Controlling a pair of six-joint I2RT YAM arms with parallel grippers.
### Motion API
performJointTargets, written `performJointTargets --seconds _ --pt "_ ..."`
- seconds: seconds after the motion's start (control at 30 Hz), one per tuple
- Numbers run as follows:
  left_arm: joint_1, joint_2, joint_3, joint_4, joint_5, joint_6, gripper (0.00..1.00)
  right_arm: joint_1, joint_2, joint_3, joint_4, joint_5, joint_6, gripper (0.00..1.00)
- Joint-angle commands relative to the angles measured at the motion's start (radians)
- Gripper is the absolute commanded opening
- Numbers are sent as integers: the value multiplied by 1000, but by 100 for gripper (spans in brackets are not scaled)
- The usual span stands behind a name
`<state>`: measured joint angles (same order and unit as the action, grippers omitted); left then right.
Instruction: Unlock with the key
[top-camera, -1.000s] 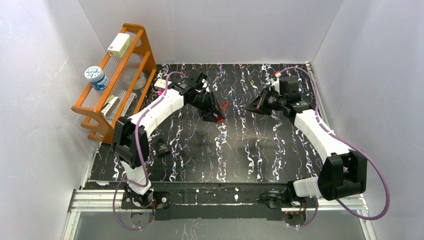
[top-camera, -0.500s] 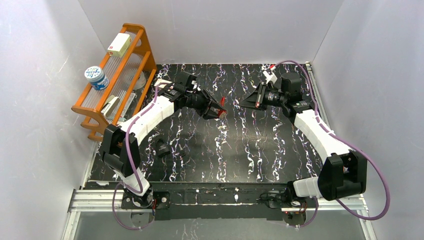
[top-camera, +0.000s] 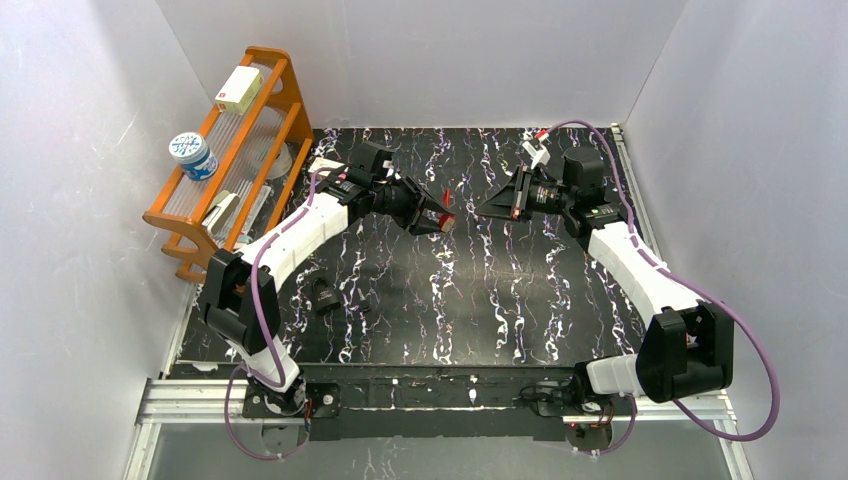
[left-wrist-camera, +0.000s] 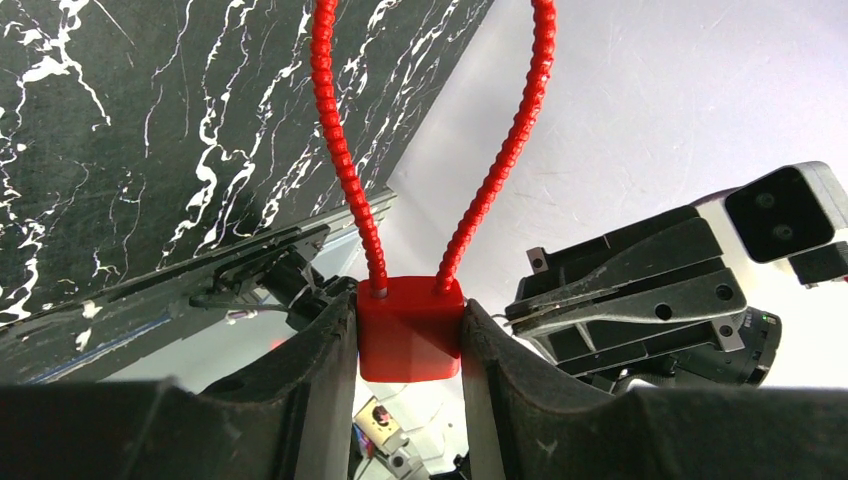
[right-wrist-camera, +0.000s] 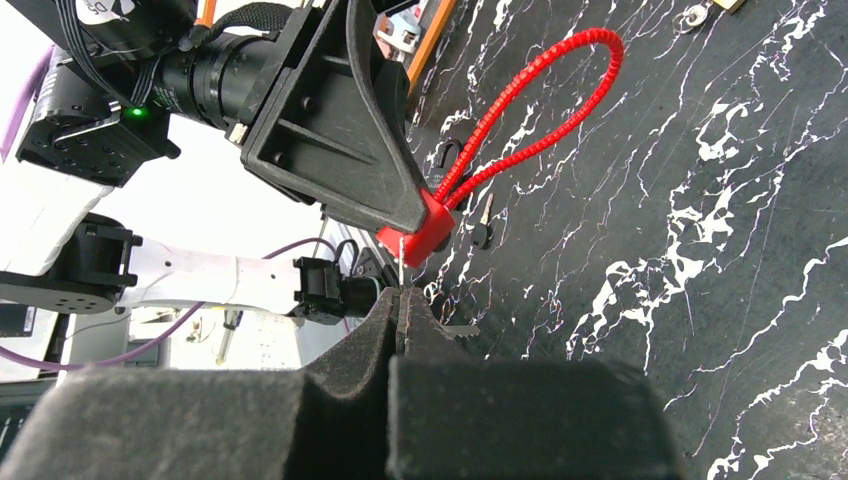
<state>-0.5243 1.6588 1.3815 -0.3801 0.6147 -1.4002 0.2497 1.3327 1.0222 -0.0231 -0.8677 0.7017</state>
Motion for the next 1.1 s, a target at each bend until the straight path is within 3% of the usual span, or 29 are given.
performJointTargets --seconds 0.0,1.07 --pt "6 -68 -2 16 44 -26 0 -1 -30 -4 51 -30 -12 1" --pt "6 -104 -36 37 33 -39 0 10 -48 -32 96 -93 -29 1"
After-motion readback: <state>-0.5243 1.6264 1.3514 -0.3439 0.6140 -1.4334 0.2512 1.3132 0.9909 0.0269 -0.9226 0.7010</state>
